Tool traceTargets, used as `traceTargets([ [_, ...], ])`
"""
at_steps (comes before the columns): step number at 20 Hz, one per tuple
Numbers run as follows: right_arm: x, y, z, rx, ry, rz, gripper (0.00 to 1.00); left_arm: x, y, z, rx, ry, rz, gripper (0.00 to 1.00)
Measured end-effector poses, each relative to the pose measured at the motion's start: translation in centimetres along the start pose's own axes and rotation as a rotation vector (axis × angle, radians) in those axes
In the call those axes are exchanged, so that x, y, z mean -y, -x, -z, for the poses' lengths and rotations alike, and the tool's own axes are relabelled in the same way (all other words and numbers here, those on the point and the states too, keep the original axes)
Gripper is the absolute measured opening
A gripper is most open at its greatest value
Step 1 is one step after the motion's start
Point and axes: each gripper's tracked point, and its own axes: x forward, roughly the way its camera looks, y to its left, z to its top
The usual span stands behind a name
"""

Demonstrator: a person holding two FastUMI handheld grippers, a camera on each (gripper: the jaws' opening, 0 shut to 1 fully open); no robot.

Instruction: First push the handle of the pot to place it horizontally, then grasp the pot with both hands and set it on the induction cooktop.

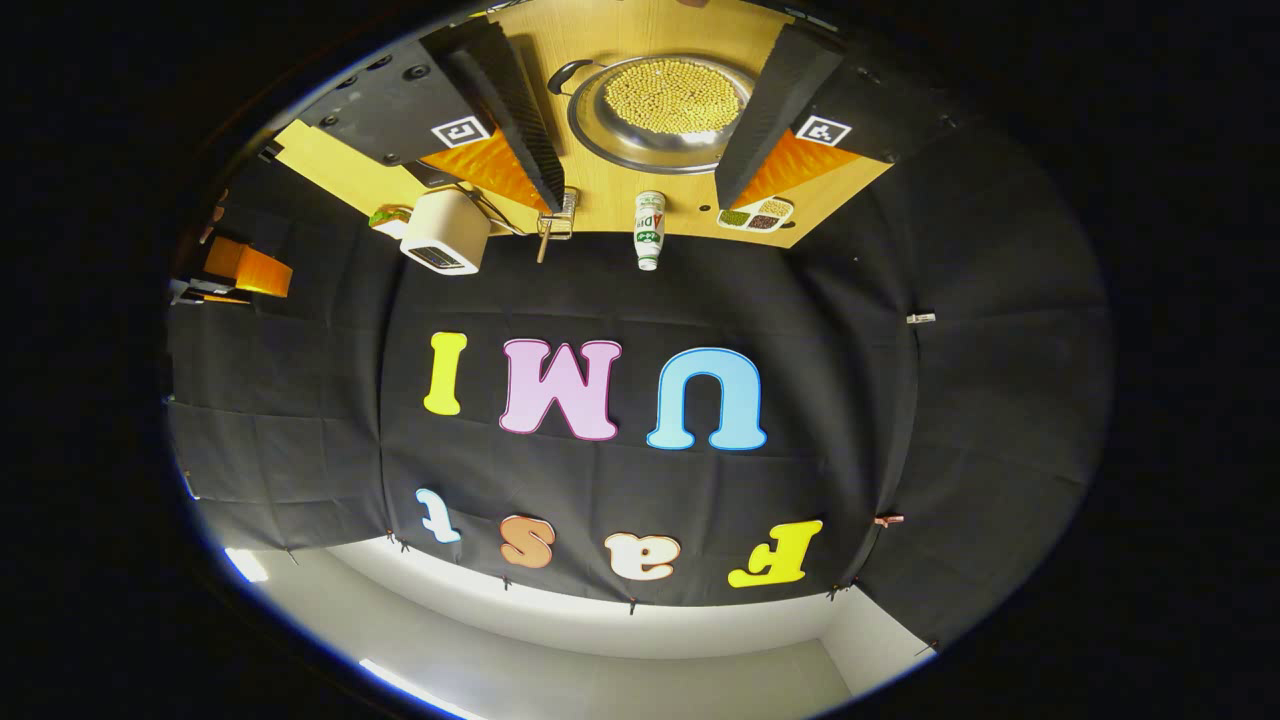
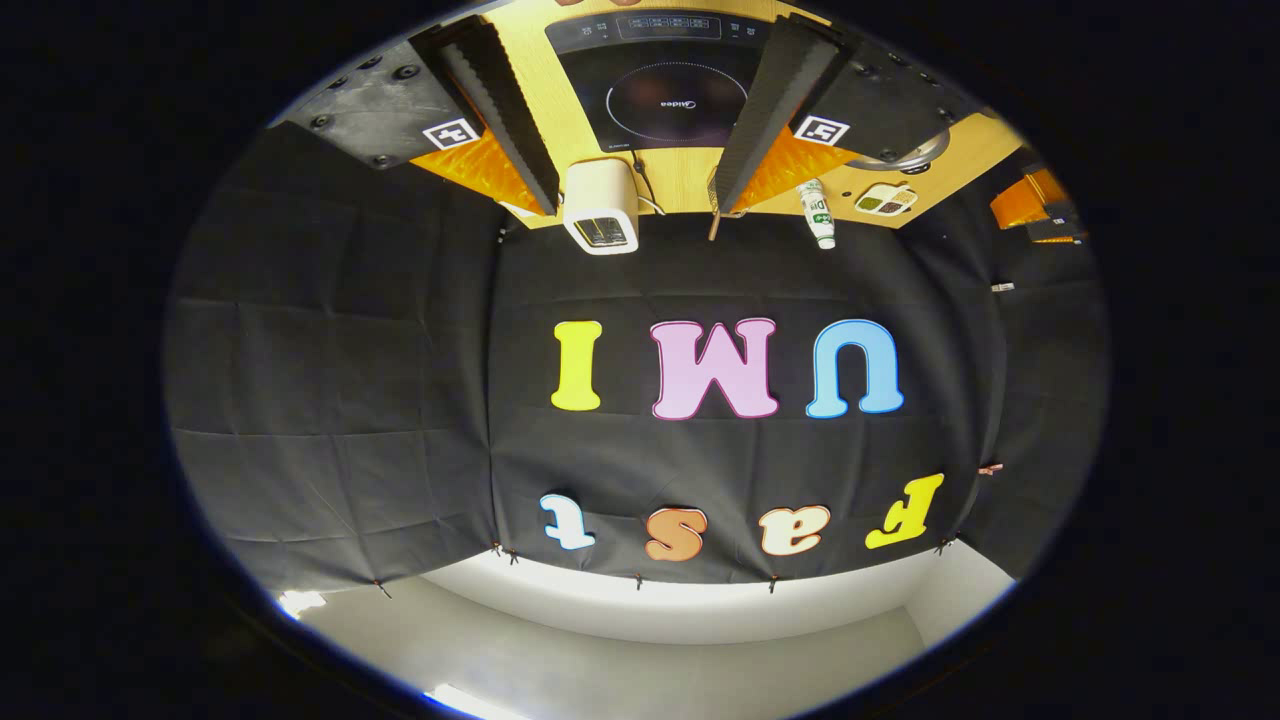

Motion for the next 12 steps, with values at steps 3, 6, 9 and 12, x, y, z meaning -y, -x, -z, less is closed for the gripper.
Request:
traceTargets([
  [3,-0.2,0.2,0.2,-0.013,-0.012,0.008,0.98,-0.1,0.2,0.3,-0.015,-0.005,0.024,0.95],
  [6,-0.2,0.5,0.4,-0.015,-0.005,0.023,0.98,-0.3,0.5,1.1,-0.043,0.010,0.048,0.95],
  [9,-0.8,1.1,1.0,-0.035,-0.003,0.023,0.98,-0.9,0.8,1.9,-0.076,0.017,0.067,0.95],
  [12,-0.7,1.6,1.5,-0.048,-0.001,0.036,0.98,-1.3,0.8,2.1,-0.093,0.008,0.089,0.91],
])
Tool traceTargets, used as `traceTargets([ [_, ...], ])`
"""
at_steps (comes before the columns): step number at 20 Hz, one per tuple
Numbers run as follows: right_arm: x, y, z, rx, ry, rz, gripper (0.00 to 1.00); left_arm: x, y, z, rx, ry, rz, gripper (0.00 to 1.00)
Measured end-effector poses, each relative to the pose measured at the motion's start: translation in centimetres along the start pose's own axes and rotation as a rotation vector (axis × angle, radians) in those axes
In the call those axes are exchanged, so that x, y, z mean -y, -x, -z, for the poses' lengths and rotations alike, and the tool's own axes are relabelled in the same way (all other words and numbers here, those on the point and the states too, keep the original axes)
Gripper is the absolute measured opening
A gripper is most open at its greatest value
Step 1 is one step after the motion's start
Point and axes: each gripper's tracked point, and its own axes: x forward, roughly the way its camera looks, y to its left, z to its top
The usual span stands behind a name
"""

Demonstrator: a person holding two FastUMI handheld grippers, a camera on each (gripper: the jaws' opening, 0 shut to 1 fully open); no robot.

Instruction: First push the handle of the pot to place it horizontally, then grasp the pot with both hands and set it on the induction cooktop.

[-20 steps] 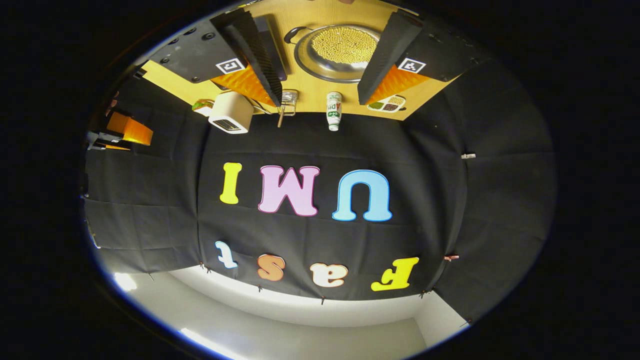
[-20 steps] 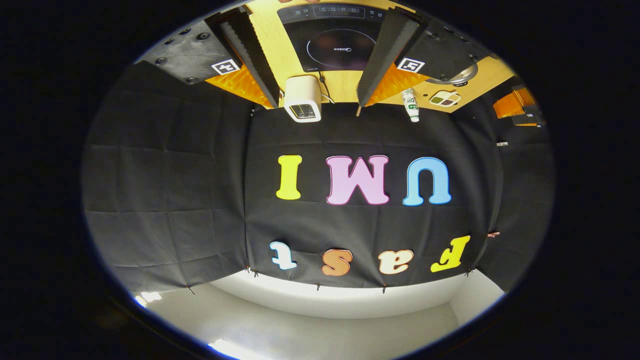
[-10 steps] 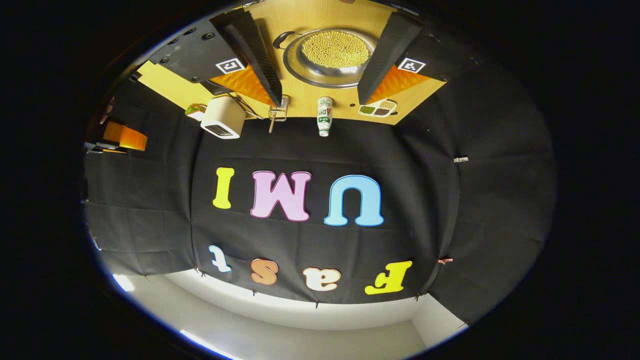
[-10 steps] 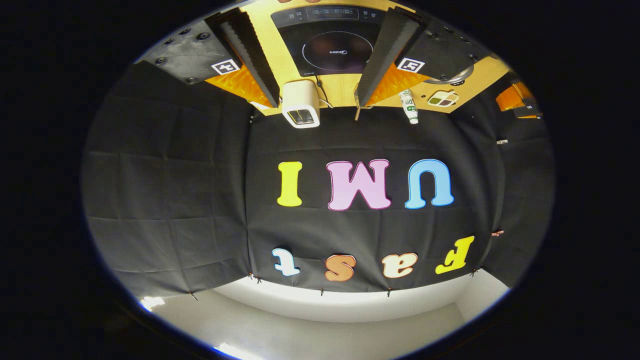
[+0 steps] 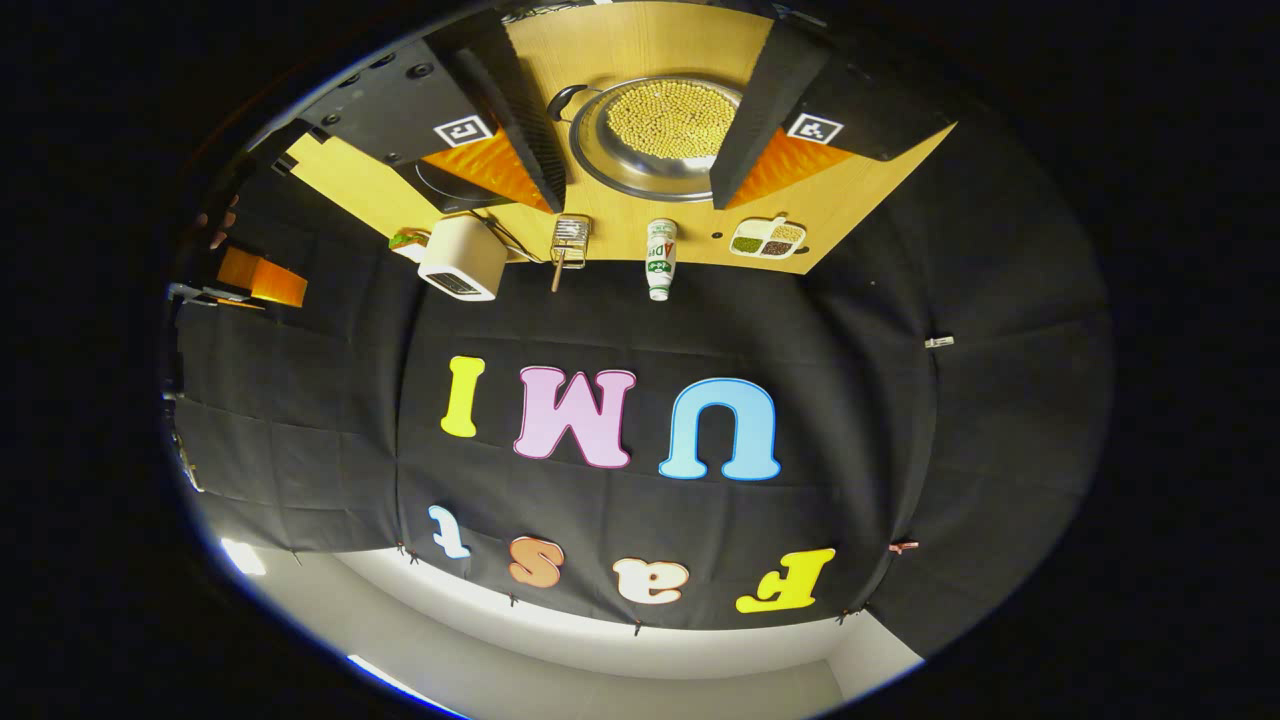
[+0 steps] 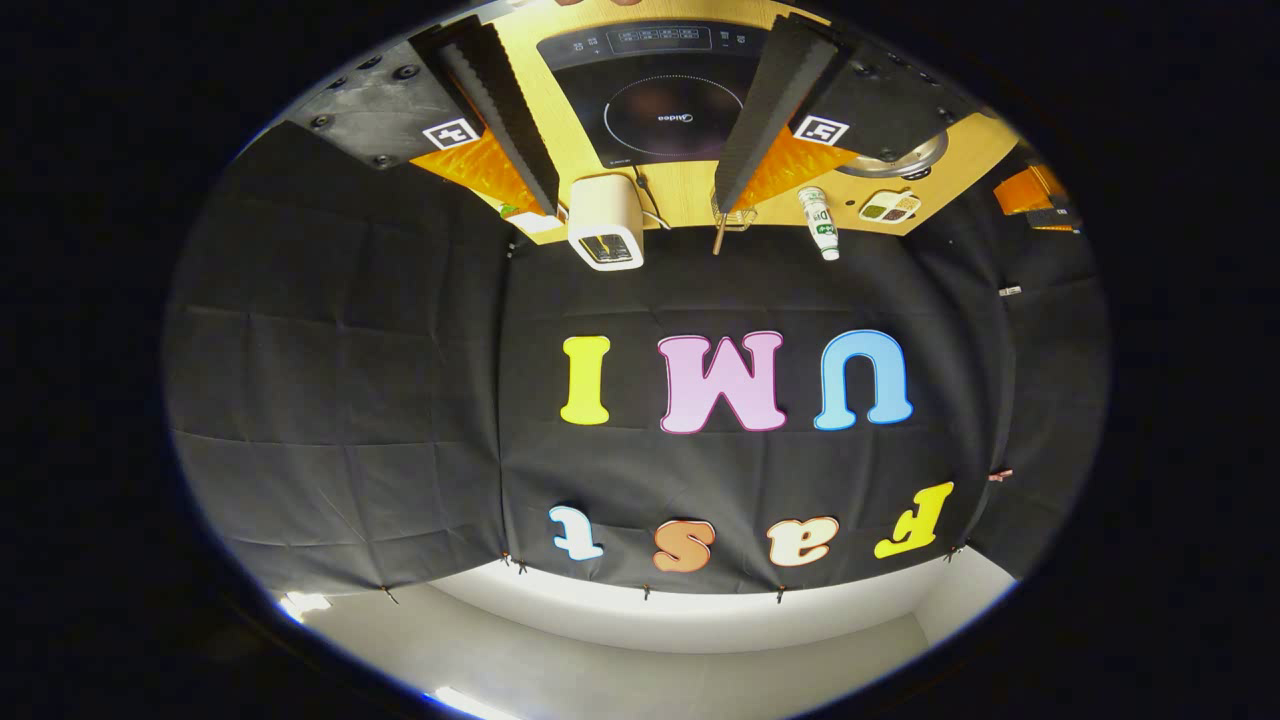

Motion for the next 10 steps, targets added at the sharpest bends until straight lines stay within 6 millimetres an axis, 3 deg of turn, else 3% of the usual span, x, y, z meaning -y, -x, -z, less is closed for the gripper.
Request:
traceTargets([
  [3,-0.7,-0.1,0.7,-0.025,-0.010,-0.009,0.98,-0.4,-0.3,0.5,-0.023,-0.009,0.008,0.78],
  [5,-1.0,-0.4,0.6,-0.026,-0.010,-0.016,0.98,-0.4,-0.5,1.7,-0.068,0.002,0.010,0.53],
  [7,-1.1,-0.8,0.9,-0.027,-0.011,-0.023,0.98,-0.5,-0.9,3.0,-0.116,0.015,0.012,0.46],
  [9,-1.3,-1.3,1.6,-0.041,-0.012,-0.031,0.98,0.2,-1.1,4.7,-0.168,0.038,0.033,0.29],
  [10,-1.4,-1.4,1.9,-0.053,-0.016,-0.038,0.98,0.0,-1.1,5.5,-0.194,0.045,0.031,0.16],
])
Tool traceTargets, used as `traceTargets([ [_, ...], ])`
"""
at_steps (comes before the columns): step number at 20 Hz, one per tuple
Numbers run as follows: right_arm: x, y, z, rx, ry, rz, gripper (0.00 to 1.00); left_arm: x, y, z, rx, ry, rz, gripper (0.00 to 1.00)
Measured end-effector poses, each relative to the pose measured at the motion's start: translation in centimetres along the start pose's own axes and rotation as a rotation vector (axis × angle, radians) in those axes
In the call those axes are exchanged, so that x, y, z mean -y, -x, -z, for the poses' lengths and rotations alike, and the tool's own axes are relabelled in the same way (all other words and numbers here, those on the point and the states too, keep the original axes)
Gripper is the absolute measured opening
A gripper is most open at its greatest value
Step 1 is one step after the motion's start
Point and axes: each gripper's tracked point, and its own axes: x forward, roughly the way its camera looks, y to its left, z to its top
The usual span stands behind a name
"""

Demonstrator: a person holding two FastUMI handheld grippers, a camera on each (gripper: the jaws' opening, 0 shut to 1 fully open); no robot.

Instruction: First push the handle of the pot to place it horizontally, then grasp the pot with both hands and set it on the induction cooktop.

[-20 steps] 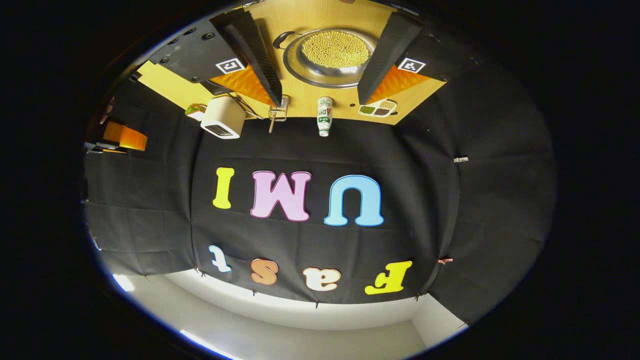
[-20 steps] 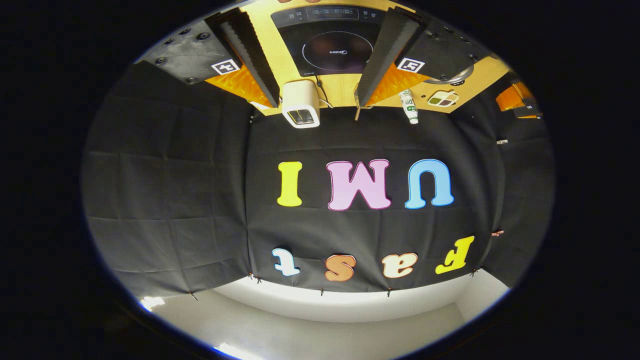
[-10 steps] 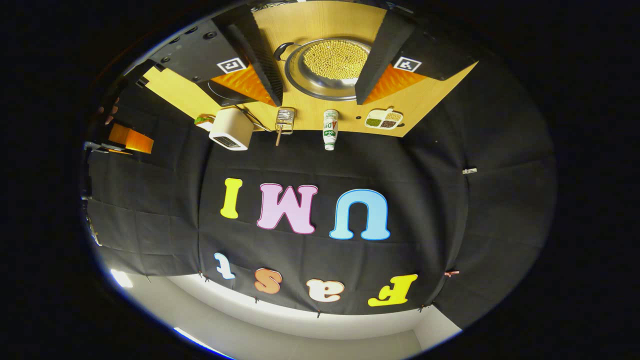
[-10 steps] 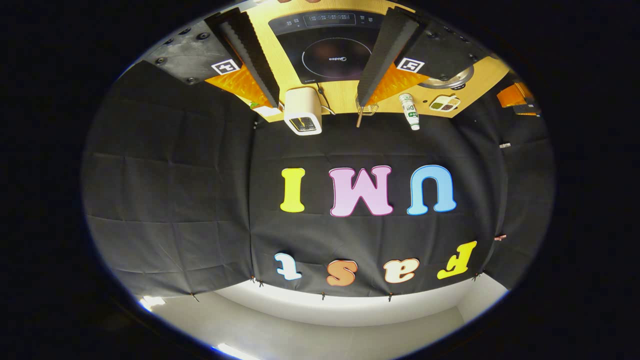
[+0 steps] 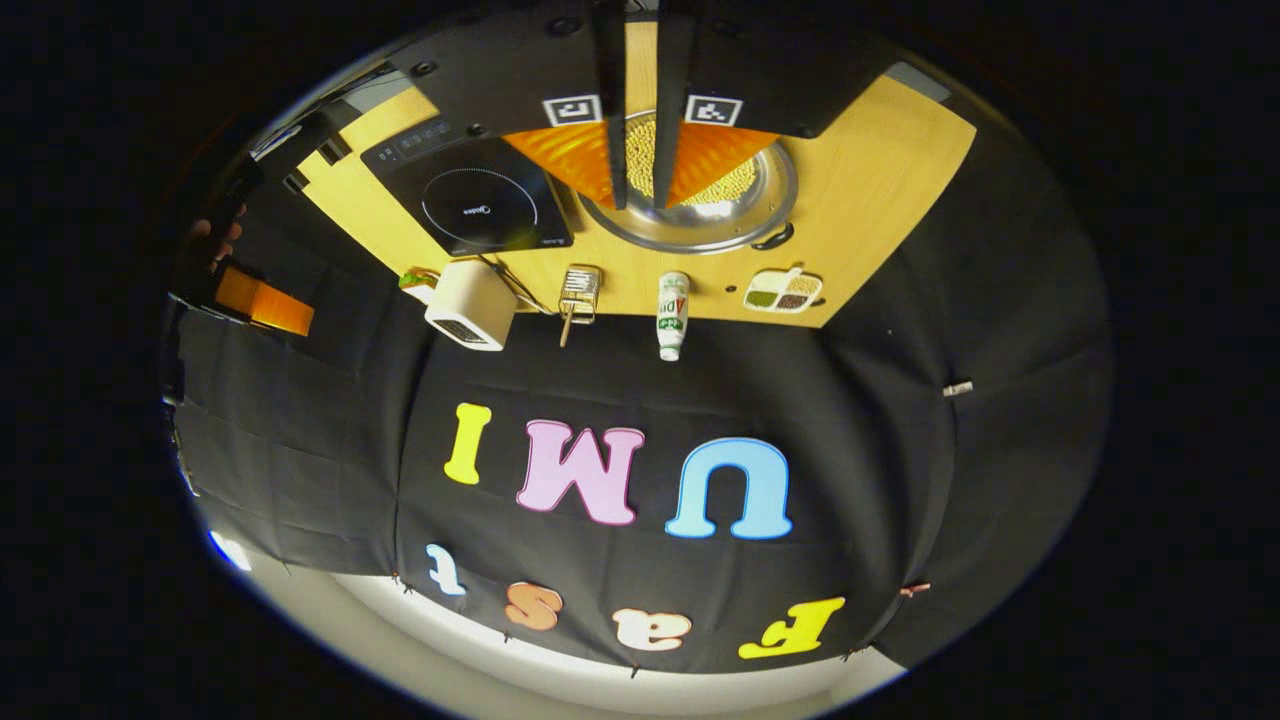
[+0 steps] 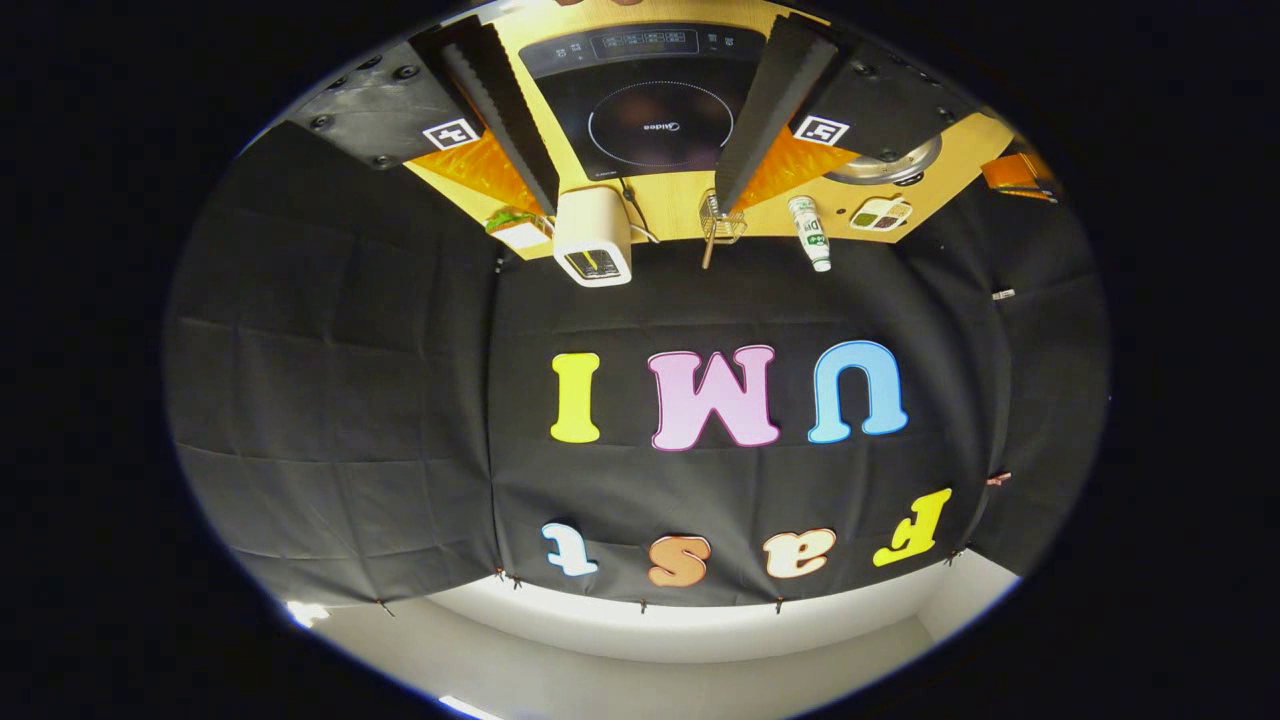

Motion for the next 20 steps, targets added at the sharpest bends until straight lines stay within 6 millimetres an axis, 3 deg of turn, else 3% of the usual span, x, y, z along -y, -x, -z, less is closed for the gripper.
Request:
traceTargets([
  [2,-0.5,-0.5,0.3,-0.011,-0.002,-0.022,0.98,0.1,-0.4,1.7,-0.060,0.007,0.005,0.06],
  [8,-0.6,-2.1,0.2,-0.010,0.012,-0.070,0.98,1.8,-1.9,6.2,-0.207,0.062,0.069,0.05],
  [15,1.1,-4.3,1.0,-0.046,-0.010,-0.086,0.98,4.1,-4.4,13.3,-0.413,0.088,0.087,0.05],
  [20,3.0,-6.1,1.2,-0.061,-0.014,-0.079,0.98,4.7,-6.6,15.7,-0.480,0.014,0.096,0.05],
])
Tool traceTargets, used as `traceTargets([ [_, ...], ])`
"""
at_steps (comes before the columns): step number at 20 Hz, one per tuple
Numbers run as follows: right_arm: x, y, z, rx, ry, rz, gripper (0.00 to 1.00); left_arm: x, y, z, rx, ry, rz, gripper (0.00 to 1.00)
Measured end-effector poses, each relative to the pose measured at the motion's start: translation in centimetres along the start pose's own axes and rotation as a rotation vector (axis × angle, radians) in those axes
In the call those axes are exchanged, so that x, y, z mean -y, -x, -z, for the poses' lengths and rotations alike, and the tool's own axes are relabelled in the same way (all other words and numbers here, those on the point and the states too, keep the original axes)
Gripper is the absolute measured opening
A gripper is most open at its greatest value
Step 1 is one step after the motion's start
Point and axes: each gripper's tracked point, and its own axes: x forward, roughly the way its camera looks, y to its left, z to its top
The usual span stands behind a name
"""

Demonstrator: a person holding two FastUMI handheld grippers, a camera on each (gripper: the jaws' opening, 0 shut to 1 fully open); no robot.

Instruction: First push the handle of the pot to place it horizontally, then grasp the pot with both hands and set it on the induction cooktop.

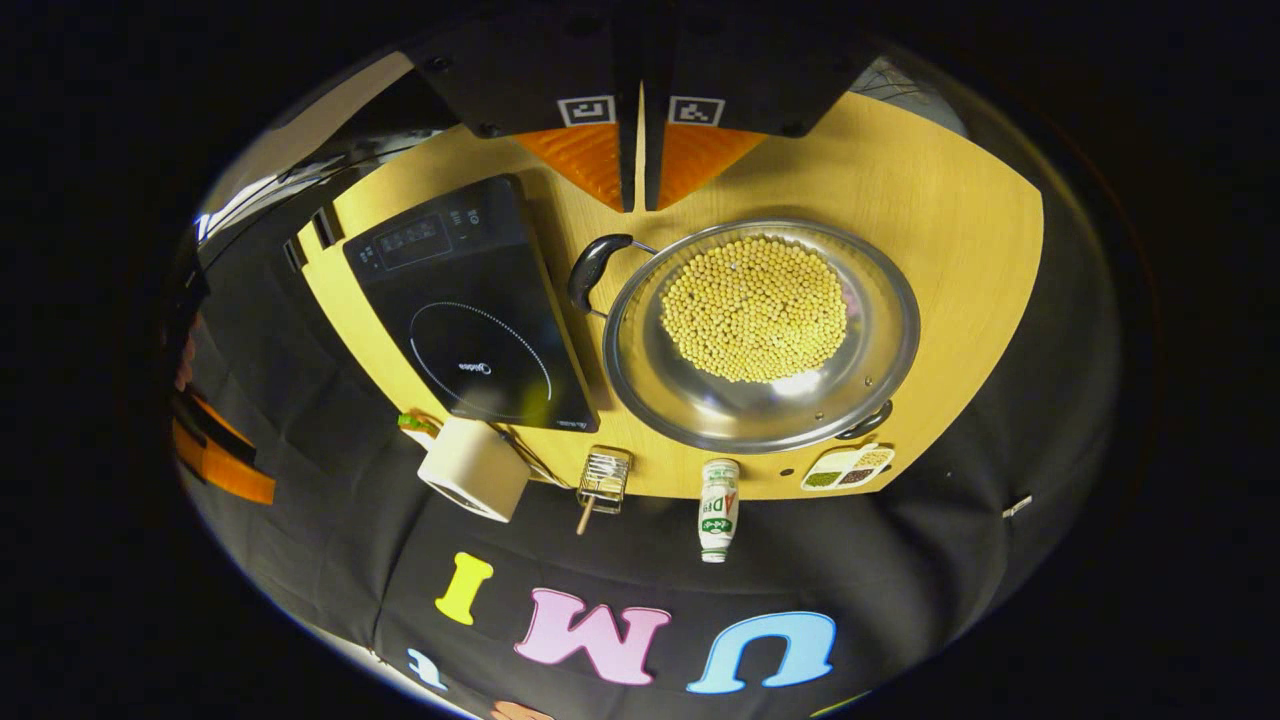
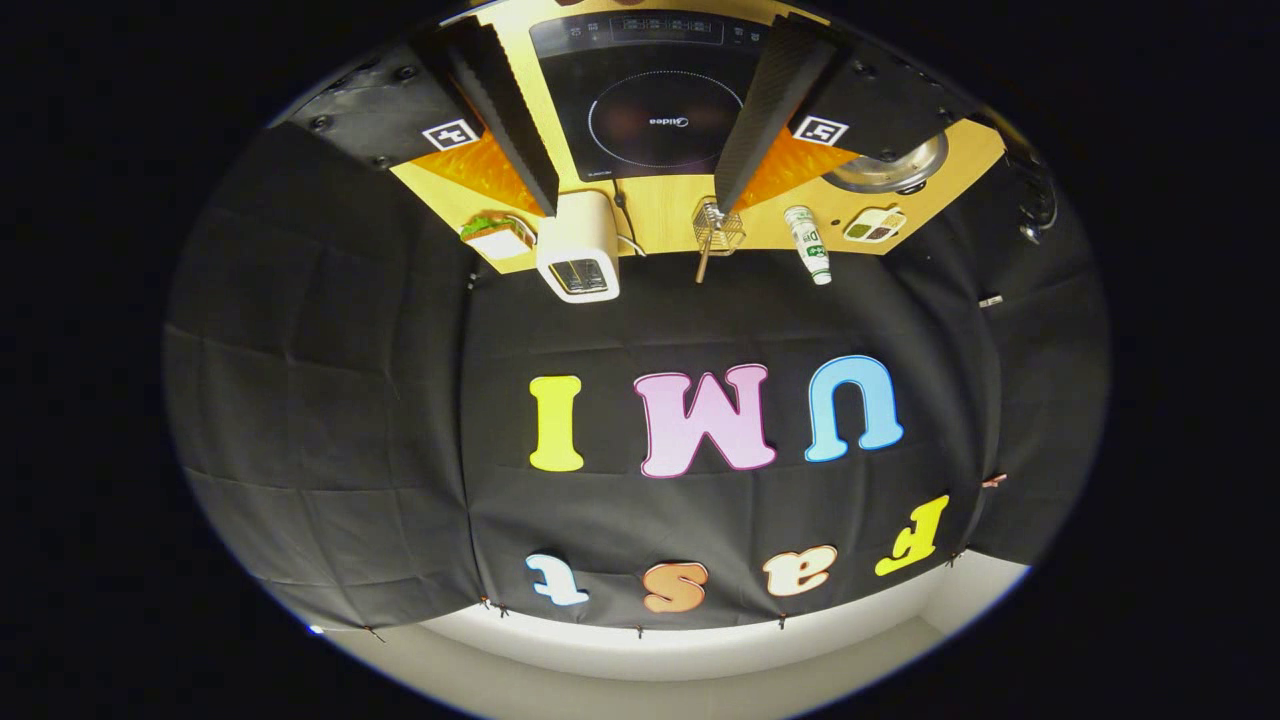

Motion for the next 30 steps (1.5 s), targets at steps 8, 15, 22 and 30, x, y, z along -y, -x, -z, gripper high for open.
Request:
traceTargets([
  [8,2.2,-1.8,-0.2,-0.004,-0.012,0.001,0.98,-0.5,-3.9,1.3,-0.135,-0.107,-0.059,0.05],
  [15,4.6,-2.8,-0.6,0.002,-0.043,0.038,0.99,0.8,-6.5,1.1,-0.182,-0.144,-0.040,0.05],
  [22,6.0,-3.2,-0.4,-0.001,-0.037,0.050,0.99,2.7,-7.8,0.0,-0.168,-0.172,-0.014,0.05],
  [30,6.4,-3.5,-0.3,-0.002,0.008,0.044,0.99,4.2,-9.5,-2.0,-0.138,-0.160,0.000,0.05],
])
